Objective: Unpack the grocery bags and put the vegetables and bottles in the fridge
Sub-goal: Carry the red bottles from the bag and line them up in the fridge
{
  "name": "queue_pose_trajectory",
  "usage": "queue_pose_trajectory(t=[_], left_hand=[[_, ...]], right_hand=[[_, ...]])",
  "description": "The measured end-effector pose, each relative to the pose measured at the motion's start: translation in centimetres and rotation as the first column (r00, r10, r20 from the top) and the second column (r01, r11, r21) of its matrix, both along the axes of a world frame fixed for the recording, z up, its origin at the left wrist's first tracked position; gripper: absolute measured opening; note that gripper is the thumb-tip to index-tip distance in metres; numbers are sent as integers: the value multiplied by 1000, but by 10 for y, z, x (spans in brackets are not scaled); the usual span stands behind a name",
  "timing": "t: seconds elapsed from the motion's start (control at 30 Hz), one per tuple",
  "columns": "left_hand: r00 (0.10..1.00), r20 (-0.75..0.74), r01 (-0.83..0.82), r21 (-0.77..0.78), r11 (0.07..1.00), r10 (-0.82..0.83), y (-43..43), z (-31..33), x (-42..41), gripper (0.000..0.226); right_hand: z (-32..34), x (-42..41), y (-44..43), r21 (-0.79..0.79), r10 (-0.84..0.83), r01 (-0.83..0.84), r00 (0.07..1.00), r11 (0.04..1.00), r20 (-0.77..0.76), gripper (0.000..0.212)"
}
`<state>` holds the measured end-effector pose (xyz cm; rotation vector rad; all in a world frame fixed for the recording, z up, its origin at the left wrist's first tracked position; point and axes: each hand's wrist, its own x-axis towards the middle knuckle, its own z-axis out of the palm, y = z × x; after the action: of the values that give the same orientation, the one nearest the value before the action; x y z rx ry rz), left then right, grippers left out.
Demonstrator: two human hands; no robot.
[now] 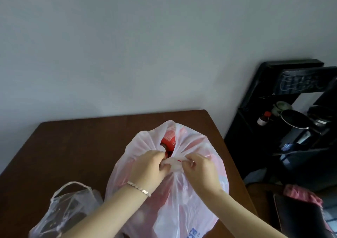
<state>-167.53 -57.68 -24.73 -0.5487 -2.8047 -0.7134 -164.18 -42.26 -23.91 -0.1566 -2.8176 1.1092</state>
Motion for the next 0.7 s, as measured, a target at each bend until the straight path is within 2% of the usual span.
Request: queue_pose_trajectory(t=[0.03,0.07,0.1,0.13,0.17,0.2,0.23,0.27,0.3,0.33,0.37,0.4,0.43,0.47,0.5,0.53,0.6,0.63,0.7], left_hand=[[997,-79,20,-24,1000,-22,-7,-2,2,38],[988,-154,30,-22,999,-33,-14,-6,4,43],[982,-183,58,17,998,-54,-23,-12,7,46],[982,-178,87,88,992,-70,-30,-15,11,49],[990,-116,104,185,977,-83,-37,-19,17,54],[997,-10,73,313,947,-74,-41,-17,24,58],[992,126,-34,442,896,-25,-43,-14,30,57],[963,265,-178,528,830,38,-44,-12,34,53],[923,376,-303,569,765,86,-43,-10,37,50],[891,441,-382,593,709,111,-40,-7,39,50],[880,458,-414,617,669,122,-37,-6,40,49],[882,456,-413,629,659,117,-32,-1,40,43],[881,460,-404,607,685,112,-26,3,41,32],[882,461,-380,573,726,99,-18,7,43,18],[885,458,-353,534,768,89,-10,10,44,8],[900,432,-300,503,810,65,-2,11,45,8],[917,400,-174,409,896,-5,9,5,43,34],[895,445,-141,342,929,-28,13,4,40,58],[837,547,-97,135,986,8,16,-2,34,100]], right_hand=[[2,4,1,-172,-82,87,996,981,38,20],[3,6,3,-352,-180,212,976,912,122,23],[4,5,9,-532,-280,369,929,762,242,26],[5,2,17,-675,-323,513,859,531,398,28],[9,0,22,-764,-277,591,803,258,527,29],[11,-1,26,-790,-210,610,781,54,589,28],[13,1,25,-812,-168,584,798,-18,578,27],[13,4,21,-844,-165,531,842,79,514,23],[11,9,14,-841,-192,446,894,304,405,16],[9,14,5,-773,-184,346,938,532,293,17],[4,17,-2,-632,-140,248,966,734,216,31],[-4,18,-9,-424,-61,129,983,897,172,43],[-10,18,-16,-204,9,26,985,979,170,50],[-15,17,-22,-17,38,-36,980,999,197,52],[-18,16,-25,75,15,-31,979,997,205,51],[-19,15,-27,101,-18,-3,979,995,203,48],[-15,17,-24,105,-77,61,985,993,155,41],[-11,19,-21,113,-88,72,985,991,147,40],[-6,22,-7,30,-110,106,981,994,157,39]])
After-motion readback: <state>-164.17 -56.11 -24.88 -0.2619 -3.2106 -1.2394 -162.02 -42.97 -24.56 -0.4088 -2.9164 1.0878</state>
